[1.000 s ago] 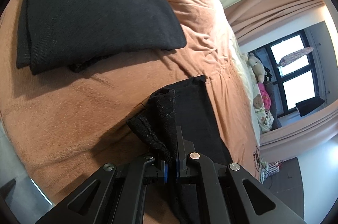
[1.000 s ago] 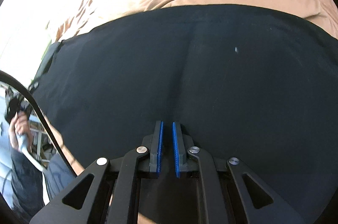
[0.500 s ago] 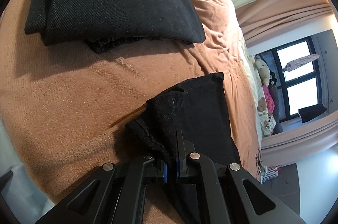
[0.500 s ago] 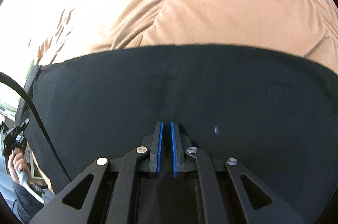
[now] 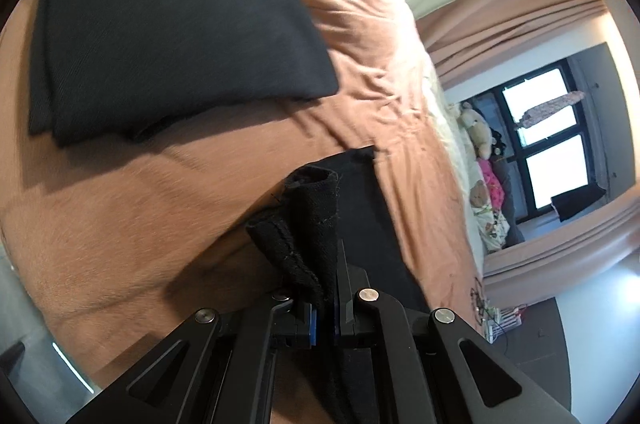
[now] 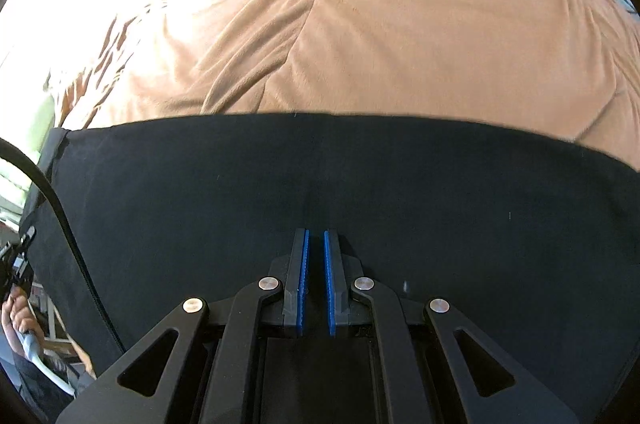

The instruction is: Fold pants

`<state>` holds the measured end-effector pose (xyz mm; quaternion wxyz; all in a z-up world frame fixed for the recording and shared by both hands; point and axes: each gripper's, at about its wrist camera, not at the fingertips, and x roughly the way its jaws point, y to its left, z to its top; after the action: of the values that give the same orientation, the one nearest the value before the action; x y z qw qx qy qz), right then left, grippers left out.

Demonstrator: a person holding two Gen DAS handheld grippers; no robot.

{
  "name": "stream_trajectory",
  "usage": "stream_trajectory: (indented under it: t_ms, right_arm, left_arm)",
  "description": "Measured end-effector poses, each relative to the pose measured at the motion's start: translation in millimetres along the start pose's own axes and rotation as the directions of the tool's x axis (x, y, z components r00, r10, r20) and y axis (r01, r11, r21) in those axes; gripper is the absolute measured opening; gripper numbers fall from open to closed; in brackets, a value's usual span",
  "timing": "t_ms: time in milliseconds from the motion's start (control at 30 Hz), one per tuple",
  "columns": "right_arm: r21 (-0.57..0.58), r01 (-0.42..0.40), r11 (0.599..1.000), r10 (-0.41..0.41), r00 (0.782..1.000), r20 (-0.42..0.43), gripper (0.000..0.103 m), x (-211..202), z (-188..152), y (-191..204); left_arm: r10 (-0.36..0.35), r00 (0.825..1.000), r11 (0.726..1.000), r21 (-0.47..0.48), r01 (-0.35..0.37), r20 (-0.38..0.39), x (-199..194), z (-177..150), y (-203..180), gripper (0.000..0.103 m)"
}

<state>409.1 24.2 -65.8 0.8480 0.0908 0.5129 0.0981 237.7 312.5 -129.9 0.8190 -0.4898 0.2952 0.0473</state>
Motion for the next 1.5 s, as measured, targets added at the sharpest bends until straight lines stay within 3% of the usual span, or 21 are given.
stream_trajectory:
  t_ms: [333,567,767,933,1200,1233,1300,1367,1500]
  right_arm:
    - [-0.019,-0.074,0.997,0.073,0.997,-0.038,0.003,-27,-39,2]
    - [-0.008,-0.12,0.993,0.119,0.992,-0.044,0.003,-39,-68,5]
    - [-0.01,-0.148,0.989,0.147,0.988,-0.054,0.003,-51,-88,6]
    - [-0.038,-0.158,0.987,0.155,0.986,-0.068,0.003,-66,-101,2]
    - [-0.025,-0.117,0.993,0.118,0.99,0.075,0.008,-124,-110,-29]
    - [-0.025,-0.107,0.994,0.109,0.989,0.102,0.017,-135,-112,-34]
    - [-0.015,-0.086,0.996,0.087,0.985,0.149,0.068,-154,-116,-45]
    - [0.001,-0.057,0.998,0.056,0.975,0.216,0.079,-174,-120,-56]
    - [0.038,-0.063,0.997,0.05,0.957,0.287,0.081,-207,-131,-78]
  left_arm:
    - [-0.108,0.994,0.986,0.126,0.106,0.01,-22,11,-85,0.005]
    - [-0.188,0.982,0.954,0.241,0.181,0.005,-41,11,-154,0.005]
    - [-0.283,0.959,0.912,0.303,0.275,-0.019,-58,6,-211,0.005]
    - [-0.355,0.933,0.861,0.37,0.349,-0.056,-69,-4,-268,0.005]
    - [-0.411,0.9,0.758,0.493,0.427,-0.148,-72,-36,-363,0.005]
    - [-0.416,0.896,0.747,0.502,0.435,-0.156,-73,-40,-371,0.005]
    - [-0.438,0.879,0.717,0.518,0.467,-0.187,-74,-53,-395,0.005]
    - [-0.448,0.87,0.701,0.523,0.485,-0.207,-74,-62,-412,0.005]
    - [-0.482,0.842,0.652,0.543,0.529,-0.243,-77,-84,-456,0.005]
